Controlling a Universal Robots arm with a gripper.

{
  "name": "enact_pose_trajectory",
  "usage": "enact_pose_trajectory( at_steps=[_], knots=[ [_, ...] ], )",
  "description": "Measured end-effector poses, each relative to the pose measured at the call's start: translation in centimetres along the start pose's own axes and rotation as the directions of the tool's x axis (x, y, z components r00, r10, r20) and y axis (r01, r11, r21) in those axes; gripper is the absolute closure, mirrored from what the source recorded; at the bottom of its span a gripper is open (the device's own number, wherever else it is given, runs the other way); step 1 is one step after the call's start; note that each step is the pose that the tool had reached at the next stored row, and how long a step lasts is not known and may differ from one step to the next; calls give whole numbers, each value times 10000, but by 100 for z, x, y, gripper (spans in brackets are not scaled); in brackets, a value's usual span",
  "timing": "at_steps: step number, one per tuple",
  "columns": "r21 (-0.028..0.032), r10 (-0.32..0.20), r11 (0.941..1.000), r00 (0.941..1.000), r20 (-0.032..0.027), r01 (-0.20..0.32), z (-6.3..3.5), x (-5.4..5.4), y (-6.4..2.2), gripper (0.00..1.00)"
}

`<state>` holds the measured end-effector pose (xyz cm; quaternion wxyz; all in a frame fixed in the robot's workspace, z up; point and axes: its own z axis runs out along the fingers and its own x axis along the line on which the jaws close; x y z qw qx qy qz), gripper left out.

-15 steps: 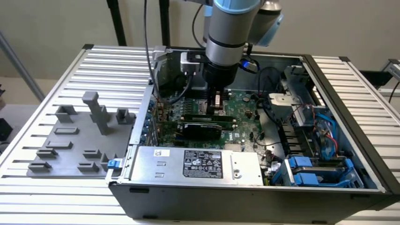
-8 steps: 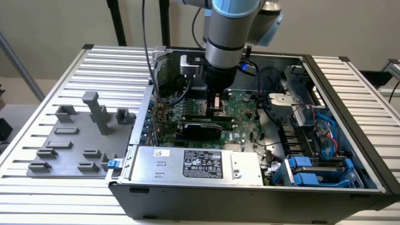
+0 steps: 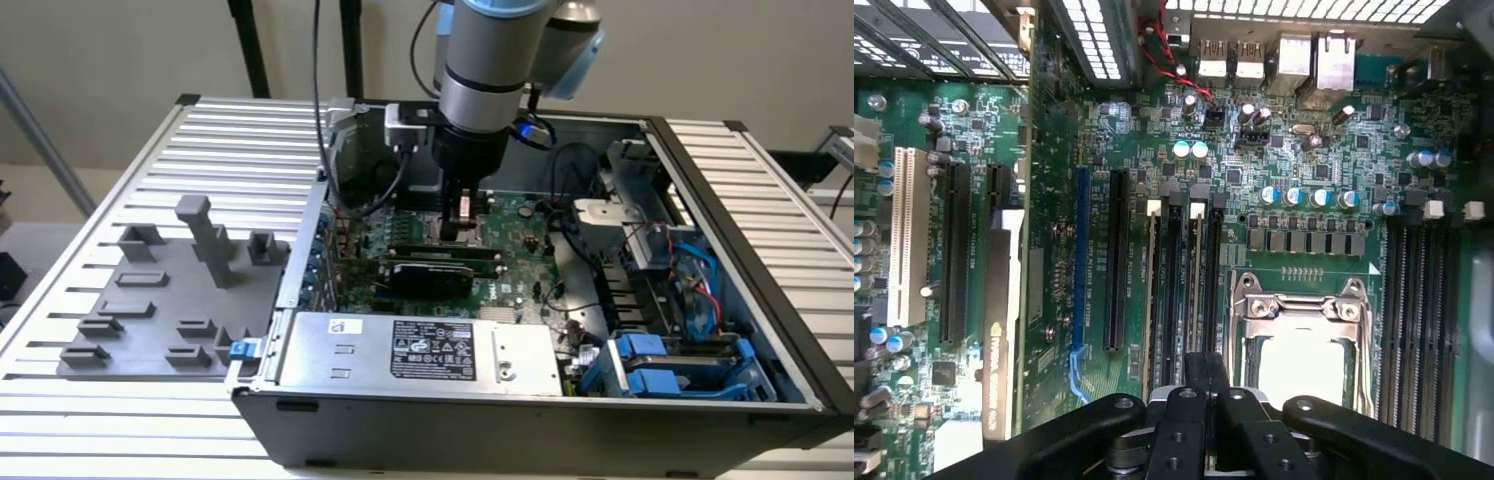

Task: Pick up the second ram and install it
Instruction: 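Press down the second ram until it locks into place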

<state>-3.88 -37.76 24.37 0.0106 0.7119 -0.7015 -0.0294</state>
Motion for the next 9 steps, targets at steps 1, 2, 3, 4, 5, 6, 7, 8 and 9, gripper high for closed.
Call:
enact_pose_trajectory(
  at_steps=[1,2,3,4,5,6,7,8,9],
  knots=[
    [-3,0,10000,10000,-1,0,-2,0,0,89],
    [-2,0,10000,10000,0,0,-2,0,0,89],
    [-2,0,10000,10000,2,0,-2,0,0,89],
    [-2,0,10000,10000,1,0,-2,0,0,89],
    [-2,0,10000,10000,2,0,-2,0,0,89],
    [-3,0,10000,10000,1,0,-2,0,0,89],
    [-3,0,10000,10000,1,0,-2,0,0,89],
    [-3,0,10000,10000,1,0,-3,0,0,89],
    [-2,0,10000,10000,1,0,-2,0,0,89]
  ],
)
